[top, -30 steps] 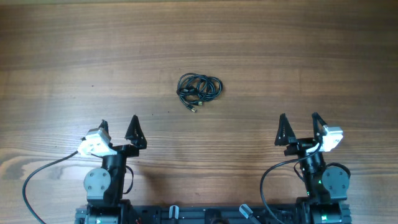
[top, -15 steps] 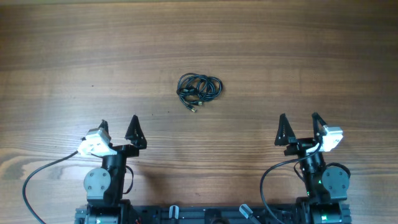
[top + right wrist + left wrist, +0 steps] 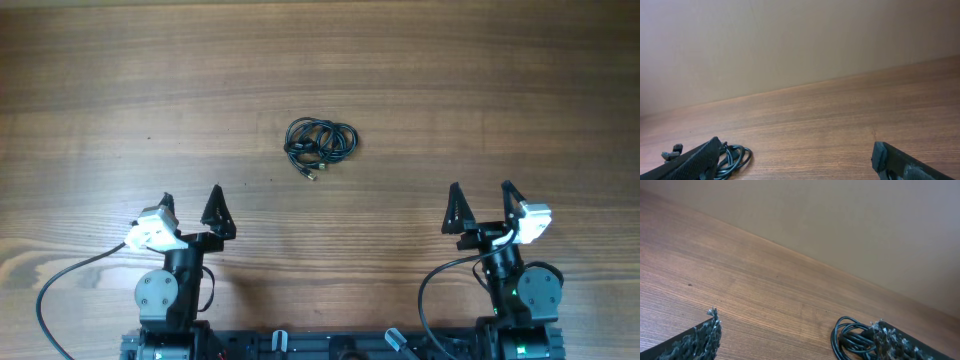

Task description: Untangle cables

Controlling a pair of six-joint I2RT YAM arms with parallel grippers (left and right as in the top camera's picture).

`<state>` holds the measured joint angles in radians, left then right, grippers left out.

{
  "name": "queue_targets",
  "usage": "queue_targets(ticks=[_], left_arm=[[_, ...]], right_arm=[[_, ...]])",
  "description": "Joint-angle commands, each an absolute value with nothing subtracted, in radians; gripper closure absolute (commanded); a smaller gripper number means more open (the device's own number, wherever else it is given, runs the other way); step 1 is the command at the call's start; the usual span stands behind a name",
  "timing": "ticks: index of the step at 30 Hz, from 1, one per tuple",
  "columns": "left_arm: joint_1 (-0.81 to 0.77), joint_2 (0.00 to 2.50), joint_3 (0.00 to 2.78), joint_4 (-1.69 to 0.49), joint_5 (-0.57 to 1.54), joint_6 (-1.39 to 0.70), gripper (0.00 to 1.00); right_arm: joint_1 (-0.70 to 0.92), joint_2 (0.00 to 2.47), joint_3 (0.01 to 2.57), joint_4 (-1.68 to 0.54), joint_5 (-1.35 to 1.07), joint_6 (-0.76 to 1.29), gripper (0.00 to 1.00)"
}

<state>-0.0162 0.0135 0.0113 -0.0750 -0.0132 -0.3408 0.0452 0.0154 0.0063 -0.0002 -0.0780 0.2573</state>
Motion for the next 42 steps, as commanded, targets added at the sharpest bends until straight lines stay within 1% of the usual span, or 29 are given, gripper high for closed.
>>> queue_targets(ticks=[1,14,16,18,19,21,23,26,29,33,35,36,42], left_arm=[[-0.009,0.004,0.006,-0.075,-0.005,-0.321,0.0],[-0.009,0.004,0.006,-0.072,-0.005,-0.321,0.0],[-0.009,0.004,0.006,-0.073,-0.003,-0.321,0.0],[-0.009,0.004,0.006,-0.072,0.031,-0.321,0.0],[-0.009,0.004,0.006,-0.071,0.042,-0.321,0.0],[-0.009,0.007,0.006,-0.068,0.1,-0.321,0.0],[-0.009,0.013,0.015,-0.065,0.157,-0.321,0.0],[-0.009,0.056,0.064,-0.074,0.215,-0.321,0.0],[-0.009,0.143,0.146,-0.099,0.242,-0.321,0.0],[-0.009,0.406,0.386,-0.191,0.327,-0.32,0.0],[-0.009,0.5,0.484,-0.244,0.356,-0.317,0.0],[-0.009,0.617,0.614,-0.338,0.382,-0.317,0.0],[-0.025,0.953,0.998,-0.64,0.404,-0.292,0.0]], right_arm=[[0.049,0.011,0.005,0.004,-0.089,0.265,0.0],[0.049,0.011,0.005,0.005,-0.091,0.273,0.0],[0.049,0.011,0.005,0.004,-0.094,0.402,0.0],[0.049,0.011,0.005,0.006,-0.117,0.444,0.0],[0.049,0.011,0.005,0.007,-0.139,0.438,0.0],[0.049,0.011,0.007,0.017,-0.256,0.323,0.0],[0.049,0.019,0.027,-0.001,-0.334,0.253,0.0],[0.049,0.056,0.086,-0.028,-0.389,0.252,0.0],[0.049,0.129,0.168,-0.041,-0.435,0.257,0.0],[0.049,0.344,0.384,-0.126,-0.51,0.247,0.0],[0.049,0.41,0.453,-0.162,-0.537,0.218,0.0],[0.049,0.514,0.569,-0.243,-0.561,0.185,0.0],[0.049,0.751,0.879,-0.492,-0.583,0.182,0.0]])
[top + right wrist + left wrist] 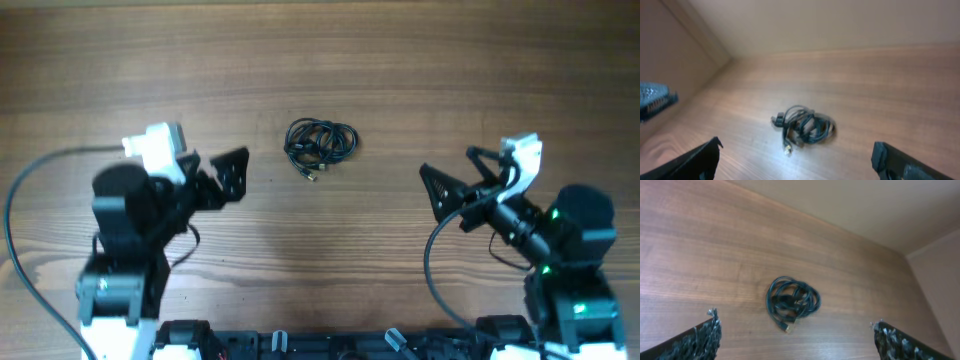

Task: Untangle cables
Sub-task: 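Reach the left gripper to the black cable bundle and grasp it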

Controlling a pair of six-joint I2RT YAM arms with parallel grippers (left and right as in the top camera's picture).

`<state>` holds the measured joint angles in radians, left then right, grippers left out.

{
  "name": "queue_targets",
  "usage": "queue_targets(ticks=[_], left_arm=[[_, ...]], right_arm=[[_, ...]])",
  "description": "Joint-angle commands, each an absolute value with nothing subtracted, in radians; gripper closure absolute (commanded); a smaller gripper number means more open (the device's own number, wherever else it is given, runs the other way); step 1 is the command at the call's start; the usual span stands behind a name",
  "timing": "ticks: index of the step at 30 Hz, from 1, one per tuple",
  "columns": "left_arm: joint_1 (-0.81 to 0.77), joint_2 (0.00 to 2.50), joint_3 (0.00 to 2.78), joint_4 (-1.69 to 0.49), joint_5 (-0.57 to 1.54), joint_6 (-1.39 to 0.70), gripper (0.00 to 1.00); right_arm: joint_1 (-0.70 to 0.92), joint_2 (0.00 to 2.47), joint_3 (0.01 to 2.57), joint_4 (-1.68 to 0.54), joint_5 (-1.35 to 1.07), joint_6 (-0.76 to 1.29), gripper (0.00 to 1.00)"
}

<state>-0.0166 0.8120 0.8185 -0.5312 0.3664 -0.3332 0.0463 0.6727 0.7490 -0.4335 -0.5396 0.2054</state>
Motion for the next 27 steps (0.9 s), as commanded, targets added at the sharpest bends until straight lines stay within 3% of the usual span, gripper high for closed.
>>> queue_targets(ticks=[1,8,14,21,27], left_arm=[[-0.041,0.996,1.04,-0.671,0.404,-0.28,0.0],[-0.202,1.291,1.193,-0.782,0.378,-0.265,0.0],[-0.208,1.477,1.193,-0.74,0.416,-0.11,0.0],[-0.288,1.677,1.193,-0.585,0.404,-0.109,0.0],[-0.321,1.695,1.199,-0.567,0.41,-0.192,0.0]], right_arm=[[0.049,0.78,0.916,-0.518,-0.59,0.182,0.0],[0.049,0.963,1.069,-0.638,-0.639,0.187,0.0],[0.049,1.048,1.069,-0.648,-0.639,0.186,0.0],[0.049,1.13,1.067,-0.659,-0.683,0.183,0.0],[0.049,1.168,1.067,-0.675,-0.682,0.183,0.0]])
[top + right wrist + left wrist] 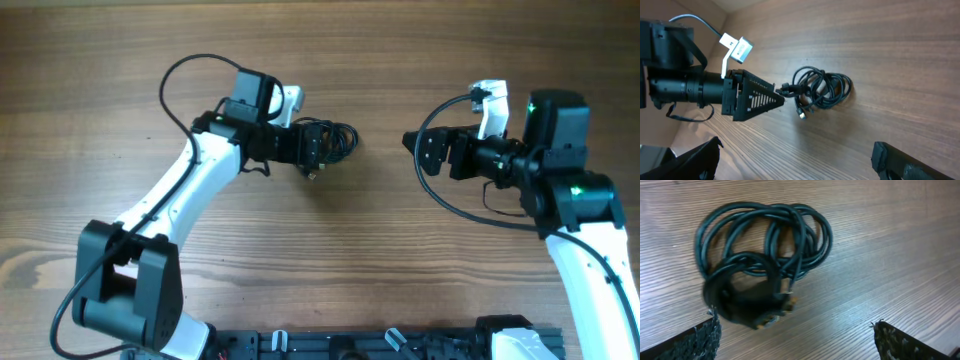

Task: Untangle cables
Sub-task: 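Reach the left gripper to the black cable bundle and grasp it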

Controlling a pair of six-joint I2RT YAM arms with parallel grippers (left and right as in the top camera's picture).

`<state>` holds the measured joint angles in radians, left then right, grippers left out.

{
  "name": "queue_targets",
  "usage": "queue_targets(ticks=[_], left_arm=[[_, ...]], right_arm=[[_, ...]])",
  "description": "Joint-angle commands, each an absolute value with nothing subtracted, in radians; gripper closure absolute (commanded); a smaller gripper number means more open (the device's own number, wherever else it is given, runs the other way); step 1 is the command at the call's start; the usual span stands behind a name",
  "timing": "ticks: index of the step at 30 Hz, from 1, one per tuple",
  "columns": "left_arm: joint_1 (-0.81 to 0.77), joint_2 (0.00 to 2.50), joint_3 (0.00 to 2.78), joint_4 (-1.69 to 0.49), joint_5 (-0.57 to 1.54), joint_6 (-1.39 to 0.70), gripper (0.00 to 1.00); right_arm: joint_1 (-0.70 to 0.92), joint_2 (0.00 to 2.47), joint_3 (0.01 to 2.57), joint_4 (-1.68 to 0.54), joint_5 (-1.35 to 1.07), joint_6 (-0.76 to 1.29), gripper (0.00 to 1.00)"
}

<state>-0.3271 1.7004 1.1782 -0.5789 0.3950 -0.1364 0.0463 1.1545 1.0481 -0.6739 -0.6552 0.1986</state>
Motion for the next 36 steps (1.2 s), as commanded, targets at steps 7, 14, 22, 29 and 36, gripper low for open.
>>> queue_targets(ticks=[7,14,22,29,36], left_arm=[[-0.173,1.673,1.201,-0.639,0.347,-0.798,0.14],[-0.199,1.786,1.197,-0.61,0.348,-0.977,0.35],[-0.263,1.892,1.197,-0.574,0.429,-0.981,0.39],[-0.324,1.973,1.197,-0.397,0.429,-1.033,0.64],[-0.299,1.948,1.198,-0.278,0.624,-0.915,0.96]], right_arm=[[0.049,1.174,1.067,-0.675,-0.682,0.186,0.0],[0.049,1.175,1.066,-0.683,-0.682,0.186,0.0],[0.049,1.175,1.065,-0.698,-0.67,0.185,0.0],[0.049,1.175,1.065,-0.705,-0.671,0.185,0.0],[0.049,1.175,1.065,-0.702,-0.671,0.185,0.0]])
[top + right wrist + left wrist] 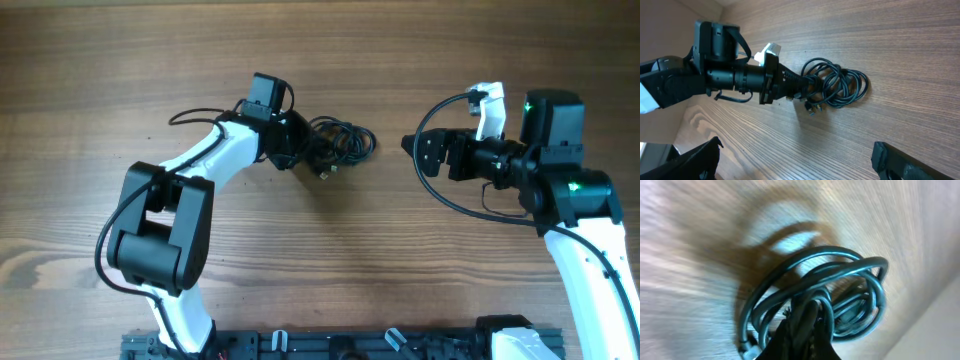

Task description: Untangle cables

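A tangled bundle of dark cable (345,145) lies on the wooden table (320,260), one connector (325,175) sticking out at its near side. My left gripper (308,152) reaches in from the left and is shut on strands at the bundle's left edge. The left wrist view shows the fingers pressed together (802,317) with the loops (850,287) fanning out beyond them. My right gripper (412,150) hovers open to the right of the bundle, apart from it. From the right wrist, the bundle (840,87) and the left gripper (795,85) are both visible above my open right gripper (797,145).
The left arm's own grey lead (195,115) loops over the table behind it. The right arm's black lead (435,195) hangs in a loop below its gripper. Bare wooden tabletop surrounds the bundle.
My left gripper, open around the bundle's left side then, is now shut on its strands. The bundle sits slightly further right. The right gripper has stayed where it was.
Both grippers stood open at the near edge with the bundle lying mid-table. They then rose and came forward on either side of it. The left gripper reached the bundle's left side while the right hovered at its right. Now the left has shut on the strands.
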Controlling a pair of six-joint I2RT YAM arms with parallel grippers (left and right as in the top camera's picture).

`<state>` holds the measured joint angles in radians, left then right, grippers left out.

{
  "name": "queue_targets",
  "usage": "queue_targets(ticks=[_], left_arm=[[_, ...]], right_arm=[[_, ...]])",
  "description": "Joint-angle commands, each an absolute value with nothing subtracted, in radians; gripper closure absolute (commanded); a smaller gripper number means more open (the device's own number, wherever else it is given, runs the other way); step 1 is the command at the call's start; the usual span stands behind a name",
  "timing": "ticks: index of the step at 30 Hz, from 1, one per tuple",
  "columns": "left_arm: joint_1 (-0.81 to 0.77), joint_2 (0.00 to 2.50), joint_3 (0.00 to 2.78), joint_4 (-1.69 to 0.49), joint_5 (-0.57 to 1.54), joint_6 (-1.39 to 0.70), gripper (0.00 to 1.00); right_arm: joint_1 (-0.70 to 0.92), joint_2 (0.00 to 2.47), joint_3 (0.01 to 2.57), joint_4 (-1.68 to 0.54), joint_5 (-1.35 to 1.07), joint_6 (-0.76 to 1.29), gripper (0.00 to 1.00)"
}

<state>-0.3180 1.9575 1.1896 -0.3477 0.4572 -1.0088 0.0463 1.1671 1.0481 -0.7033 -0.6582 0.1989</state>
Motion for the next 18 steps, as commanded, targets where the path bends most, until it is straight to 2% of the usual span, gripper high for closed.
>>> queue_targets(ticks=[1,5,8,11,18], left_arm=[[-0.291,1.931,1.198,-0.223,0.709,-0.881,0.96],[-0.261,1.826,1.199,-0.023,1.047,-0.773,0.96],[-0.221,1.75,1.199,0.051,1.258,-0.676,0.96],[-0.173,1.733,1.199,0.049,1.351,-0.643,0.96],[-0.113,1.734,1.199,-0.034,1.359,-0.644,0.96]], right_arm=[[0.049,1.175,1.065,-0.696,-0.671,0.185,0.0],[0.049,1.175,1.065,-0.686,-0.671,0.185,0.0],[0.049,1.175,1.065,-0.673,-0.672,0.182,0.0],[0.049,1.175,1.065,-0.646,-0.676,0.165,0.0],[0.049,1.175,1.065,-0.604,-0.682,0.104,0.0]])
